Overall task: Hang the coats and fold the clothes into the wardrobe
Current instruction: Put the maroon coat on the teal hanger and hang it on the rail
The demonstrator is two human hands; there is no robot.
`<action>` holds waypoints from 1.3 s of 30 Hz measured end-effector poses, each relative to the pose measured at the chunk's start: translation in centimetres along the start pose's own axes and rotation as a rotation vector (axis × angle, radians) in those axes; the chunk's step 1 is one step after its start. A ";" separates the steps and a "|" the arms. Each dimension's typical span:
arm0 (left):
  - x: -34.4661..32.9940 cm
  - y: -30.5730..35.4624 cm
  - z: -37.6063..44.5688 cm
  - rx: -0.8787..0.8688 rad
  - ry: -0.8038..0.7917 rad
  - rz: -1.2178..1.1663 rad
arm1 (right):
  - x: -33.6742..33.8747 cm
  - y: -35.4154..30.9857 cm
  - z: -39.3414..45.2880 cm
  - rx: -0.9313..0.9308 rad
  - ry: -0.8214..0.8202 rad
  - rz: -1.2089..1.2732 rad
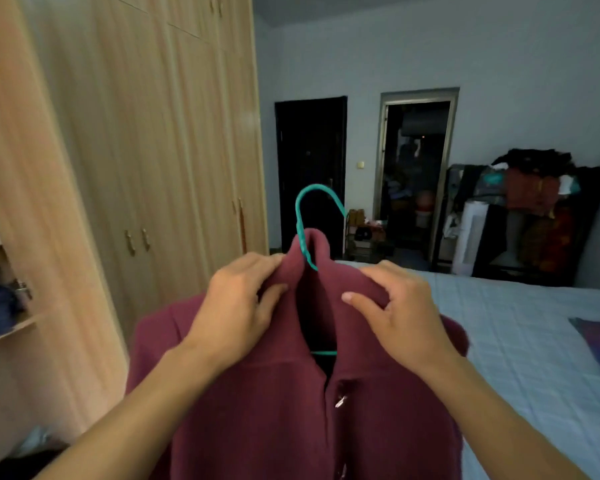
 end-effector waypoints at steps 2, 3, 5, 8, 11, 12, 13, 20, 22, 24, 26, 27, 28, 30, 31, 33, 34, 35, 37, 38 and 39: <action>0.1 -1.4 -1.3 0.059 -0.020 -0.024 | -2.0 0.0 -0.6 -0.009 -0.018 0.028; 0.4 -2.0 -1.7 0.085 -0.020 -0.024 | -2.8 0.0 -0.6 -0.015 -0.022 0.037; 1.3 -2.9 -2.0 0.117 -0.011 -0.002 | -3.9 -0.2 -0.3 -0.023 0.001 0.041; 2.7 -3.4 -1.9 0.138 -0.003 0.037 | -5.0 -0.9 0.8 -0.020 0.074 0.052; 3.5 -4.0 -1.9 0.135 -0.085 0.063 | -5.8 -1.2 1.6 -0.016 0.082 0.053; 3.5 -4.5 -2.0 0.136 -0.131 0.076 | -6.1 -1.1 1.7 -0.020 0.074 0.049; 3.5 -5.1 -2.2 0.145 -0.171 0.088 | -6.4 -0.9 1.6 -0.024 0.065 0.043; 2.0 -7.8 -5.3 0.360 -0.209 -0.155 | -8.9 0.1 0.0 -0.038 -0.026 0.031; 1.5 -8.2 -5.7 0.432 -0.184 -0.179 | -9.5 0.5 0.2 -0.057 -0.056 0.006; 1.1 -8.1 -5.7 0.485 -0.158 -0.169 | -10.0 1.1 0.3 -0.072 -0.077 -0.040; 0.7 -7.9 -5.6 0.534 -0.143 -0.183 | -10.4 1.6 0.3 -0.089 -0.094 -0.105; 0.5 -7.8 -5.6 0.559 -0.140 -0.195 | -10.5 1.8 0.1 -0.100 -0.098 -0.144; 0.3 -7.9 -5.7 0.585 -0.137 -0.204 | -10.5 1.8 -0.1 -0.109 -0.096 -0.182; -0.2 -8.4 -5.9 0.650 -0.129 -0.260 | -10.6 1.9 -0.7 -0.132 -0.089 -0.243; -0.6 -8.6 -6.2 0.698 -0.126 -0.320 | -10.7 1.9 -1.1 -0.147 -0.099 -0.260; -1.2 -8.9 -6.8 0.790 -0.122 -0.419 | -11.2 2.3 -1.7 -0.201 -0.159 -0.244; -1.4 -8.9 -7.2 0.820 -0.115 -0.440 | -11.5 2.6 -2.0 -0.236 -0.188 -0.216; -1.7 -8.9 -7.6 0.839 -0.108 -0.454 | -11.6 3.0 -2.2 -0.267 -0.206 -0.186; -2.2 -8.6 -8.4 0.868 -0.089 -0.488 | -11.7 3.5 -2.4 -0.289 -0.209 -0.149; -2.2 -8.5 -8.8 0.879 -0.074 -0.507 | -11.7 3.7 -2.4 -0.286 -0.203 -0.142; -2.2 -8.5 -9.0 0.890 -0.057 -0.526 | -11.7 3.8 -2.4 -0.273 -0.195 -0.144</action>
Point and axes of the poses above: each hand's wrist, its own z-axis towards the middle knuckle, its own x-axis out of the back of the hand, y = z × x, the point moved 5 cm from there along z, towards the middle knuckle, and after that the axes turned 5 degrees about y, right-handed, at the moved point
